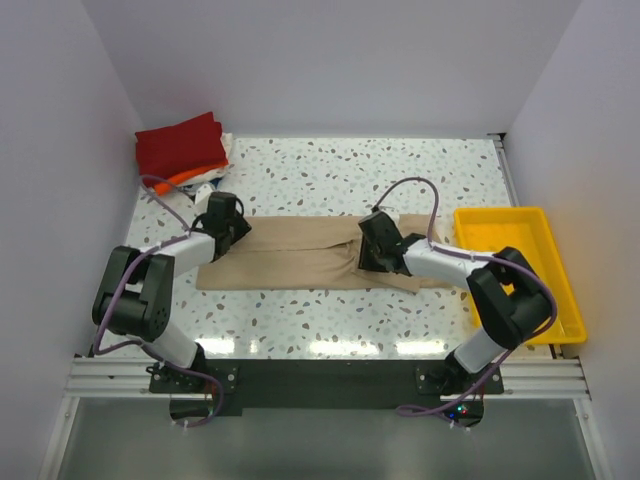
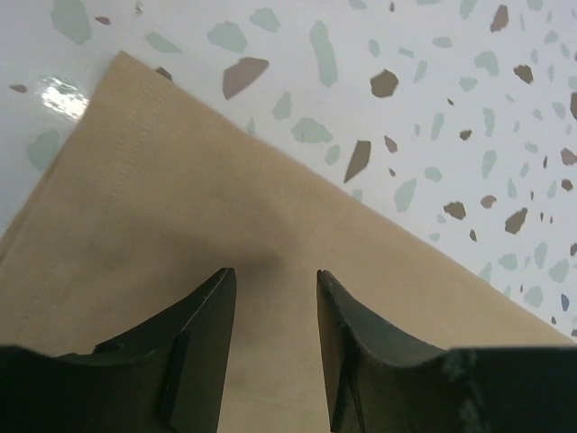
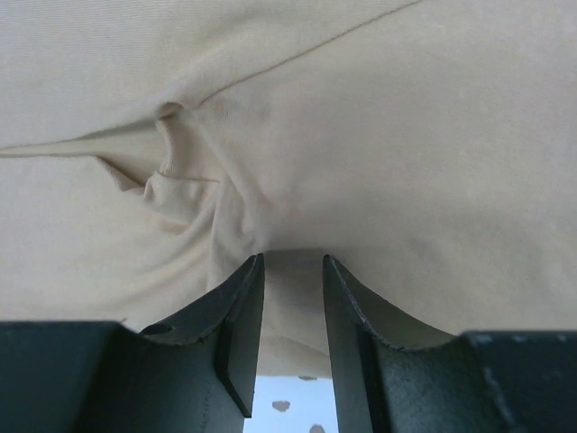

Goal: Fold and stack the t-shirts
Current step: Fold the tshirt

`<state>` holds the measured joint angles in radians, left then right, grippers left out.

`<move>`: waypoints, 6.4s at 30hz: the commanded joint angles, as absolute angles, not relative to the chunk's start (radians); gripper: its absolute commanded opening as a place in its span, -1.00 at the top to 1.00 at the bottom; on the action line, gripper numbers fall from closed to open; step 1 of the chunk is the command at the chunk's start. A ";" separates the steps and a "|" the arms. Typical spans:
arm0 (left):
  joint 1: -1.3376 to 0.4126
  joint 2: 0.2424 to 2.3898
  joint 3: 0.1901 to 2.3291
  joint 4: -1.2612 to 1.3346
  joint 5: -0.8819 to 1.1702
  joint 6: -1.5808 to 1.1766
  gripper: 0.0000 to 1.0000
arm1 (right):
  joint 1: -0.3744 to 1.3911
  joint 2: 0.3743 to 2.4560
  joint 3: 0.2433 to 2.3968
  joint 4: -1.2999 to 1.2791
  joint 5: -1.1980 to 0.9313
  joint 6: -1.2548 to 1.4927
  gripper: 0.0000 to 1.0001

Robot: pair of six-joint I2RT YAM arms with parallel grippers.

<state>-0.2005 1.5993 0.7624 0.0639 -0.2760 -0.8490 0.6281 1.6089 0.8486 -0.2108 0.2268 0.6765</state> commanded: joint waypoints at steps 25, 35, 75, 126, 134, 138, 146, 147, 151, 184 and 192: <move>-0.523 1.535 0.637 -0.037 -0.374 -0.752 0.53 | 0.380 1.620 0.868 -0.253 0.195 0.684 0.24; -0.620 1.529 0.637 -0.092 -0.362 -0.779 0.54 | 0.338 1.857 1.147 -0.336 0.204 0.618 0.24; -0.997 1.486 0.758 -0.278 -0.376 -0.816 0.37 | 0.345 2.223 1.942 -0.566 0.018 0.396 0.07; -0.997 1.595 0.756 -0.215 -0.071 -0.899 0.25 | 0.318 2.583 2.387 -0.522 -0.074 0.330 -0.25; -0.996 1.603 0.762 -0.253 -0.074 -0.879 0.25 | 0.314 2.496 2.327 -0.503 -0.110 0.319 -0.31; -0.991 1.579 0.770 -0.267 -0.066 -0.865 0.25 | 0.302 2.425 2.324 -0.520 -0.129 0.321 -0.34; -0.989 1.523 0.870 -0.340 -0.106 -0.815 0.20 | 0.296 2.231 2.088 -0.512 -0.143 0.370 -0.34; -0.989 1.522 0.877 -0.351 -0.113 -0.808 0.20 | 0.298 2.179 2.042 -0.503 -0.144 0.379 -0.34; -0.991 1.490 0.868 -0.388 -0.115 -0.792 0.21 | 0.296 2.036 1.744 -0.436 -0.163 0.443 -0.32; -0.992 1.333 0.744 -0.554 -0.075 -0.710 0.14 | 0.425 1.171 0.661 -0.675 -0.407 0.564 -0.31; -0.991 1.348 0.709 -0.518 -0.018 -0.698 0.12 | 0.506 1.094 0.577 -0.752 -0.370 0.604 -0.31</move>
<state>-0.9894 1.3506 0.7288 -0.5426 -0.0532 -0.7177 0.5041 1.1431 0.5858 -0.6872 -0.3630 0.5804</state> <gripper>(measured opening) 0.440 0.655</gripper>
